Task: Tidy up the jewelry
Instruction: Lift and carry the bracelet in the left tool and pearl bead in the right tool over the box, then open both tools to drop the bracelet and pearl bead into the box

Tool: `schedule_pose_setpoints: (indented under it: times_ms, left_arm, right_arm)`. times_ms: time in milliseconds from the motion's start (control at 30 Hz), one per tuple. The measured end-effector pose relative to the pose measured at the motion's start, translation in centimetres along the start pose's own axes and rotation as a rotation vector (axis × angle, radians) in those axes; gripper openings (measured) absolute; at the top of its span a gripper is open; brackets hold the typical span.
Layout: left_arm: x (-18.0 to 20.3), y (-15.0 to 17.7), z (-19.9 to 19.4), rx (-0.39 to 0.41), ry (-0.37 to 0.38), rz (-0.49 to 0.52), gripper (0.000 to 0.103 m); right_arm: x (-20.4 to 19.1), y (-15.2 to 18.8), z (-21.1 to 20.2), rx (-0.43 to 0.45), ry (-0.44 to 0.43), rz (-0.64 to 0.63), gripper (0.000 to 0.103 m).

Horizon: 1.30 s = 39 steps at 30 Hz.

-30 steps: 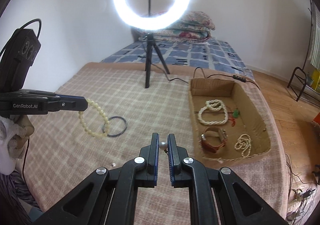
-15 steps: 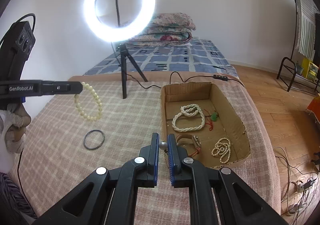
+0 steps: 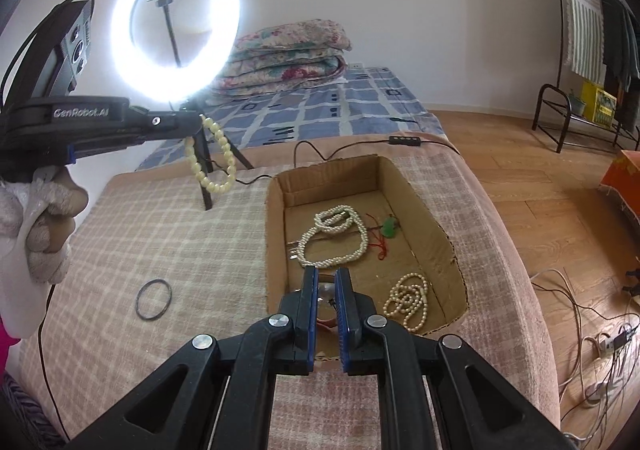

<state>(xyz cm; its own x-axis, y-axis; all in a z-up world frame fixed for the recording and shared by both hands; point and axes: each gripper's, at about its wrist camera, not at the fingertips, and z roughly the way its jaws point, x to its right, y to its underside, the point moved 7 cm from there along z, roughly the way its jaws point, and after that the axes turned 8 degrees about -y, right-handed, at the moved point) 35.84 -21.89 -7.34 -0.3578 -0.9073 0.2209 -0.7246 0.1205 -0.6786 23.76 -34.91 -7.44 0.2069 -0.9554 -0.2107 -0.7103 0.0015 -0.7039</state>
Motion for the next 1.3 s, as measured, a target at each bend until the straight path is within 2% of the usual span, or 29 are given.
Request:
schedule_pose_setpoints:
  times_ms: [367,900,967,1033,1067,1133,1167,1233,1300]
  left_arm:
    - [1.6,-0.2,6.2,-0.067,-0.021,0.018,0.005]
    - [1.8,-0.8,10.1,-0.097,-0.027,0.019,0.005]
    - [2.0,-0.9,10.4,-0.096,-0.029,0.031,0.005]
    - [2.1,-1.1,10.4,-0.082,-0.045,0.045,0.006]
    - [2.1,-1.2,10.4,-0.08,-0.056,0.05,0.009]
    - [2.1,-1.4,10.2,-0.069,-0.066,0.048,0.046]
    - [2.1,-1.6,10.0,-0.054,-0.069,0.044,0.053]
    - [2.0,-1.8,9.6,-0.033,-0.088,0.041,0.066]
    - [1.9,-1.8,9.5,-0.035,-0.103,0.042,0.074]
  right_arm:
    - [2.0,0.1,2.3,-0.031,0.004,0.049,0.006]
    - [3.8,0.0,5.8,-0.089,0.033,0.088,0.007]
    - [3.9,0.0,5.8,-0.088,0.036,0.088,0.008]
    - [3.7,0.0,6.0,-0.093,0.032,0.085,0.024]
    - [3.6,0.1,6.1,-0.097,0.032,0.08,0.026]
    - [3.4,0.2,6.2,-0.108,0.04,0.066,0.033]
    - [3.3,0.3,6.3,-0.113,0.047,0.058,0.038]
    - [3.0,0.3,6.2,-0.111,0.075,0.036,0.071]
    - [2.7,0.1,5.9,-0.09,0.088,0.019,0.078]
